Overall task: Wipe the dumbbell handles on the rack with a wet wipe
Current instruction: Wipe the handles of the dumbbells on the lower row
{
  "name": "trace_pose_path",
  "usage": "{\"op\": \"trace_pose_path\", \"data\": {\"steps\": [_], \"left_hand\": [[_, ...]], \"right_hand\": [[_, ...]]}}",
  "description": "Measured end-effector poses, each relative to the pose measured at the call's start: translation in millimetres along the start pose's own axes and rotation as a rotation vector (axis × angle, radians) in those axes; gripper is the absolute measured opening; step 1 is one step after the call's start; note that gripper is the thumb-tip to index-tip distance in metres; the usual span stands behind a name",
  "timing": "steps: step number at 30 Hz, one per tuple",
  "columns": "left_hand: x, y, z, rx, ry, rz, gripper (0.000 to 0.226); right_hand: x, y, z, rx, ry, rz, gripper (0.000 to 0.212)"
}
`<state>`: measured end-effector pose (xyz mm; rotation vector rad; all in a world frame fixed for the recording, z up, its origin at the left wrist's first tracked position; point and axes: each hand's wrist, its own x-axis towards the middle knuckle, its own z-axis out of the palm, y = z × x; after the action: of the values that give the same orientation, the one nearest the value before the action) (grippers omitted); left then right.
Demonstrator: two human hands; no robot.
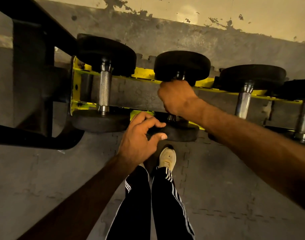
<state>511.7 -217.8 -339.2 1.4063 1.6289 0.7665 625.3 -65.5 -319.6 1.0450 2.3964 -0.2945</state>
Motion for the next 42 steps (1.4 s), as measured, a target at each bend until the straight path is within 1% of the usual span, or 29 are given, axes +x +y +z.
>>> {"op": "trace_pose_path", "data": {"steps": [2,4,5,6,7,9,10,11,13,14,15,17,19,21,24,26,28,30,32,33,36,37,38,39,40,41,42], "left_hand": [[-0.3,0.2,-0.4,-0.005,-0.010,-0.010,0.028],[-0.5,0.1,-0.5,-0.008,-0.005,-0.006,0.028],[-0.6,0.1,-0.2,-0.010,0.001,-0.006,0.028],[-0.8,0.4,0.0,-0.013,0.007,-0.010,0.027],[-0.8,0.6,0.1,-0.016,0.011,-0.015,0.027],[-1.2,0.9,0.5,-0.020,0.010,-0.022,0.027],[-1.4,0.9,0.7,-0.022,0.010,-0.023,0.027],[-1.8,1.1,0.9,-0.024,0.011,-0.020,0.026],[-2.3,0.6,1.3,-0.023,0.016,-0.012,0.026],[-2.9,0.5,1.3,-0.022,0.019,-0.010,0.026],[-3.3,0.2,1.7,-0.021,0.023,-0.007,0.027],[-3.8,-0.8,2.3,-0.015,0.036,0.001,0.027],[-3.9,-1.0,3.5,-0.006,0.039,-0.004,0.028],[-3.7,-0.9,3.5,-0.003,0.037,-0.007,0.028],[-2.8,0.3,1.9,-0.006,0.020,-0.011,0.028],[-1.4,0.6,0.6,-0.002,0.003,-0.012,0.028],[-0.9,0.5,0.0,0.001,0.002,-0.014,0.028],[-1.2,0.2,0.5,-0.003,0.013,-0.008,0.028],[-2.1,0.1,1.3,-0.005,0.022,0.002,0.027],[-2.3,-0.4,1.6,-0.004,0.027,0.005,0.027],[-2.8,-0.6,2.0,0.004,0.026,0.000,0.028],[-2.7,-0.3,1.9,0.007,0.023,0.001,0.028],[-2.5,-0.1,1.7,0.009,0.019,0.001,0.028],[-2.1,0.0,1.4,0.010,0.019,0.003,0.028],[-1.8,0.0,1.2,0.008,0.021,0.006,0.028],[-1.7,-0.4,1.2,0.006,0.026,0.007,0.027],[-1.8,-0.8,1.6,0.006,0.030,0.008,0.027]], "right_hand": [[-0.4,-7.8,-12.1,-0.036,-0.118,-0.078,0.017],[-5.9,-3.7,-17.0,0.028,-0.155,-0.149,0.013],[-9.4,2.0,-14.4,0.067,-0.150,-0.166,0.011],[-14.5,8.4,-9.4,0.122,-0.102,-0.168,0.008],[-20.6,16.6,0.6,0.203,-0.007,-0.141,0.008],[-40.2,29.3,25.3,0.469,0.231,0.020,0.004],[-51.5,29.9,38.2,0.664,0.305,0.149,0.007],[-60.6,27.8,51.4,0.898,0.307,0.300,0.013],[-62.8,23.4,76.0,1.368,0.179,0.587,0.017],[-57.5,24.1,85.0,1.520,0.137,0.669,0.018],[-49.7,27.9,92.1,1.600,0.109,0.710,0.019],[-33.5,36.0,94.0,1.739,0.011,0.700,0.024],[-24.1,40.1,89.4,1.940,-0.139,0.580,0.029],[-20.4,40.0,85.9,2.036,-0.279,0.454,0.033],[-20.2,46.9,87.9,2.040,-0.415,0.367,0.036],[-25.3,53.7,87.7,2.049,-0.415,0.379,0.037],[-32.9,57.3,91.5,2.010,-0.332,0.451,0.030],[-43.9,54.2,94.7,1.904,-0.228,0.562,0.024],[-56.8,44.9,93.3,1.704,-0.090,0.630,0.022],[-62.8,39.4,91.0,1.596,-0.023,0.620,0.021],[-73.5,29.9,80.3,1.408,0.153,0.455,0.017],[-74.6,29.5,74.7,1.340,0.210,0.363,0.017],[-72.9,30.0,69.1,1.226,0.273,0.232,0.016],[-68.3,31.0,64.7,1.055,0.323,0.079,0.016],[-62.1,31.1,59.2,0.859,0.324,-0.075,0.015],[-55.1,29.4,52.4,0.669,0.282,-0.176,0.016],[-48.4,26.3,43.4,0.511,0.221,-0.205,0.017]]}}
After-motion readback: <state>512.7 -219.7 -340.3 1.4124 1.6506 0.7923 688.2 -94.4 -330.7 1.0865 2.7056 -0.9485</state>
